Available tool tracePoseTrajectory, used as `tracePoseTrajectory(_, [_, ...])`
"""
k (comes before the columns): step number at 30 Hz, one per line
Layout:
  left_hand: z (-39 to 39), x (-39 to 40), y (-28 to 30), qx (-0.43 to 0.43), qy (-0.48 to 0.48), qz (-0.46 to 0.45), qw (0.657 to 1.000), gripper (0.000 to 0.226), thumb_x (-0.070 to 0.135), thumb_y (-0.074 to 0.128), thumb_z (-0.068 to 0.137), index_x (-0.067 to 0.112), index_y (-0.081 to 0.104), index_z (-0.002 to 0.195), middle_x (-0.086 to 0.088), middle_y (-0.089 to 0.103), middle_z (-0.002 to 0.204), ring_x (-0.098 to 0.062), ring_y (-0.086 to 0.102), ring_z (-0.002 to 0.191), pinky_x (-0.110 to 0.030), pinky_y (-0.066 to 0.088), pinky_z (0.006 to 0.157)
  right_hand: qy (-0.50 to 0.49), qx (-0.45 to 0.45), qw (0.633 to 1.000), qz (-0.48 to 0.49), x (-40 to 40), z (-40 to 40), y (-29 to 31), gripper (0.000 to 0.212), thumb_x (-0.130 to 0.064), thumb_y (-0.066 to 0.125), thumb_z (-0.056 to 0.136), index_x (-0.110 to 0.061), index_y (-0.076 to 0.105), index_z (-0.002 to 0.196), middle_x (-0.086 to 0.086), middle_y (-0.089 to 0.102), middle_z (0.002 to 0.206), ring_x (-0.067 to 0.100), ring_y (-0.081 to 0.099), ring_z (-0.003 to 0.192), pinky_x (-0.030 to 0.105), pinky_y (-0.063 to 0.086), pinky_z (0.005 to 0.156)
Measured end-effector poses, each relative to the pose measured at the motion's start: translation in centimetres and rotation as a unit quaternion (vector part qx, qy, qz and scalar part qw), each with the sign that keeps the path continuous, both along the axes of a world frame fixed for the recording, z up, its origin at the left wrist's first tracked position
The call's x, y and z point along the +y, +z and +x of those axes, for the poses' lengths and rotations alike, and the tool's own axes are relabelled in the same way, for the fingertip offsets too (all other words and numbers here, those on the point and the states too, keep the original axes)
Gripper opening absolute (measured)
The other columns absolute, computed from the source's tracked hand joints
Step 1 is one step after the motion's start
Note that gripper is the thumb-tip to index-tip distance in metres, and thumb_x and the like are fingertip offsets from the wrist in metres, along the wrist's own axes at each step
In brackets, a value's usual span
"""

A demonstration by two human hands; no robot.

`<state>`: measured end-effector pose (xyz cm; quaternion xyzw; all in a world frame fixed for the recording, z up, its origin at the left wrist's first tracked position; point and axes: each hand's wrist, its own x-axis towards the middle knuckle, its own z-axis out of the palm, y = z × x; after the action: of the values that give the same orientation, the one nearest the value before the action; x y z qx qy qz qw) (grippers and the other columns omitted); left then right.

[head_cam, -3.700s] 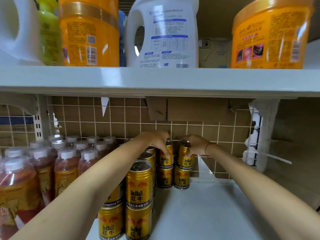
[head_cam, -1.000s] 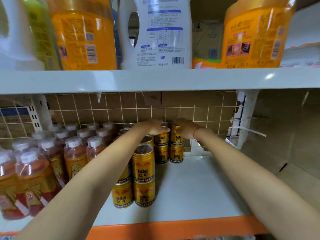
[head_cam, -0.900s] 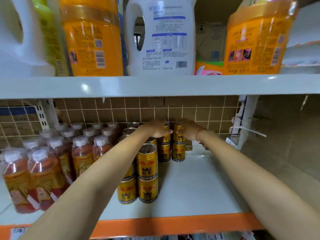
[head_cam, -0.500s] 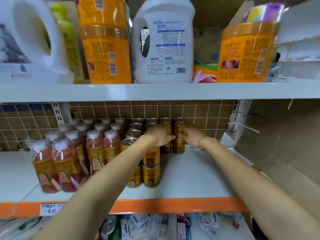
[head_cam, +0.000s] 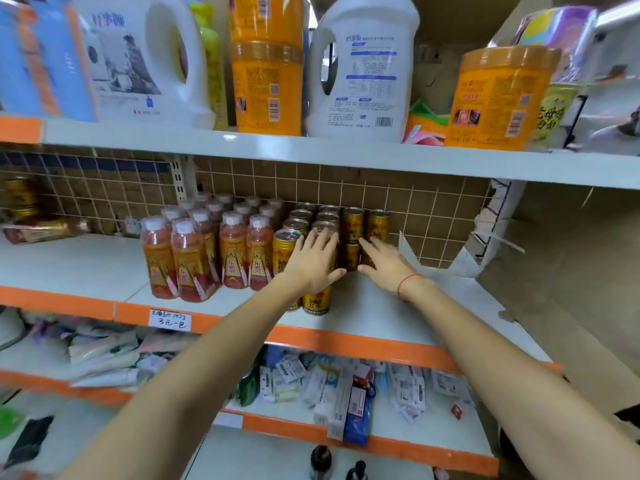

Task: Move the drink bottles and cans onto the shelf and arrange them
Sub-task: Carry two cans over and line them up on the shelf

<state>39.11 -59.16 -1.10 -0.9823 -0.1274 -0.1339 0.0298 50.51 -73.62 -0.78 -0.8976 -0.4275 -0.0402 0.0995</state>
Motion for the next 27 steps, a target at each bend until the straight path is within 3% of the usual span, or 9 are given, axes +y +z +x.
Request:
tracePoseTrajectory(7, [-8.2,1.2,-0.3,-0.002,0.068,-0.023,0.997,0.076,0.051,0.036,0.097,0.015,-0.002,0.153,-0.009,-0.004,0.16,-0.029,-0.004,0.147,-0.045,0.003,0.118,0.084,-0.038,0.996,0.016,3.7,-5.4,1.0,0.064,-0.038,0.042,0.098,-0.021,0.012,0.151,0.006,0.013,0.157,0.029,0.016,0.142,0.041,0.019,0.116])
tracePoseTrajectory(12, [-15.6,5.0,-0.6,0.001,0.168,-0.061,0.984,0.076,0.051,0.036,0.097,0.016,-0.002,0.153,-0.01,-0.003,0.16,-0.029,-0.003,0.147,-0.046,0.005,0.118,0.144,-0.034,0.989,0.017,8.7,-10.9,1.4,0.063,-0.038,0.04,0.099,-0.02,0.01,0.151,0.006,0.008,0.158,0.028,0.009,0.144,0.039,0.013,0.118])
tracePoseTrajectory(19, [-26.9,11.0,-1.5,-0.005,0.277,-0.056,0.959,0.075,0.051,0.039,0.096,0.013,0.007,0.151,-0.012,0.009,0.158,-0.03,0.009,0.145,-0.046,0.013,0.116,0.236,-0.041,0.971,0.01,15.8,-19.2,0.9,0.063,-0.038,0.041,0.098,-0.019,0.011,0.151,0.006,0.008,0.158,0.025,0.009,0.144,0.038,0.012,0.118])
tracePoseTrajectory(27, [-39.5,17.9,-2.3,0.023,0.34,-0.076,0.937,0.079,0.053,0.037,0.097,0.012,0.0,0.152,-0.011,0.003,0.159,-0.031,0.0,0.146,-0.047,0.008,0.118,0.297,-0.047,0.954,-0.002,23.8,-29.4,0.6,0.061,-0.036,0.042,0.098,-0.016,0.016,0.15,0.009,0.012,0.157,0.027,0.013,0.142,0.039,0.015,0.117])
